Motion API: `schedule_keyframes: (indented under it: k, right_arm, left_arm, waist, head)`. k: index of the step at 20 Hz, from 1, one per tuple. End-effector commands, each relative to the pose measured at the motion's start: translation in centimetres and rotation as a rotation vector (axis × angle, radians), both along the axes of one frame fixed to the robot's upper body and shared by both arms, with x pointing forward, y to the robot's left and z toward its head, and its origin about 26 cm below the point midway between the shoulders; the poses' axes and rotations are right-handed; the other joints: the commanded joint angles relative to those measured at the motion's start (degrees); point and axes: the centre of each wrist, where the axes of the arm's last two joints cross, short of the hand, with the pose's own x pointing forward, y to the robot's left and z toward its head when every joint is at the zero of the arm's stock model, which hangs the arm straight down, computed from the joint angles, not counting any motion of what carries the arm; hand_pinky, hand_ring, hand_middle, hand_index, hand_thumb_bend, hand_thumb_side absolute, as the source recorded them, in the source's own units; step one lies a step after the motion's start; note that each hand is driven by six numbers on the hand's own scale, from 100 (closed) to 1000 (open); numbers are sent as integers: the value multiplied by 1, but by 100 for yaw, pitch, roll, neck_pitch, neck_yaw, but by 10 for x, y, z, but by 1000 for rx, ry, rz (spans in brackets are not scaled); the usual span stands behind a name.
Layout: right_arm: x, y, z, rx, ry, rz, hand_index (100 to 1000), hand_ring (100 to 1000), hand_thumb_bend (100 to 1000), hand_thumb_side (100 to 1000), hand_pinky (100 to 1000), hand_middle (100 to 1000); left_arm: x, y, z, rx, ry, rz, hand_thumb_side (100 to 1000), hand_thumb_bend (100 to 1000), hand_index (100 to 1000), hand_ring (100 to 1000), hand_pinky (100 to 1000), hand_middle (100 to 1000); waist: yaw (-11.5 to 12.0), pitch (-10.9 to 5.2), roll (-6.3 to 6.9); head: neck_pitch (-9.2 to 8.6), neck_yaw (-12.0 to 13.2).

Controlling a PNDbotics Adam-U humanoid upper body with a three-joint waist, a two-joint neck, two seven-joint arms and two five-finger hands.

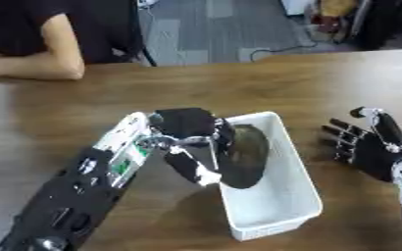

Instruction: Pick up objects on the table and place them in the box.

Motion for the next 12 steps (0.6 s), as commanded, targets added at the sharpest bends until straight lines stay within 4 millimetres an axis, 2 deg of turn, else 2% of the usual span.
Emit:
schedule_keyframes:
  k: [1, 5, 7, 9, 12]
  right_arm:
    - [2, -2, 11, -10, -35, -6, 1000, 712, 100, 1000, 456, 975]
    - [0, -6, 8, -12, -27, -19, 1000, 712, 100, 1000, 457, 975]
    - [-1, -7, 7, -12, -23, -23, 1000, 712, 100, 1000, 457, 974]
    - [-1, -7, 7, -11, -22, -22, 1000, 712, 100, 1000, 457, 975]
    - [-1, -6, 7, -11, -23, -19, 1000, 712, 100, 1000, 456, 975]
  left_arm:
    - [1, 3, 23, -32, -58, -18, 651, 100, 678, 100, 246, 539]
    - [-8, 5, 92, -205, -196, -49, 611, 100, 702, 100, 255, 560]
    - [-19, 4, 118, -261, -240, -65, 611, 100, 708, 100, 260, 567]
    - [-29, 2, 131, -297, -248, -83, 613, 100, 712, 100, 272, 577]
    - [-37, 0, 139, -312, -241, -95, 613, 100, 713, 100, 277, 579]
  waist:
    - [23, -58, -15]
    - [91, -126, 7]
    - [116, -146, 15]
    - [133, -151, 12]
    - [143, -147, -4]
  head:
    - [-76, -60]
    - [-61, -107]
    - [-70, -125]
    - [-91, -137]
    - [-106, -151]
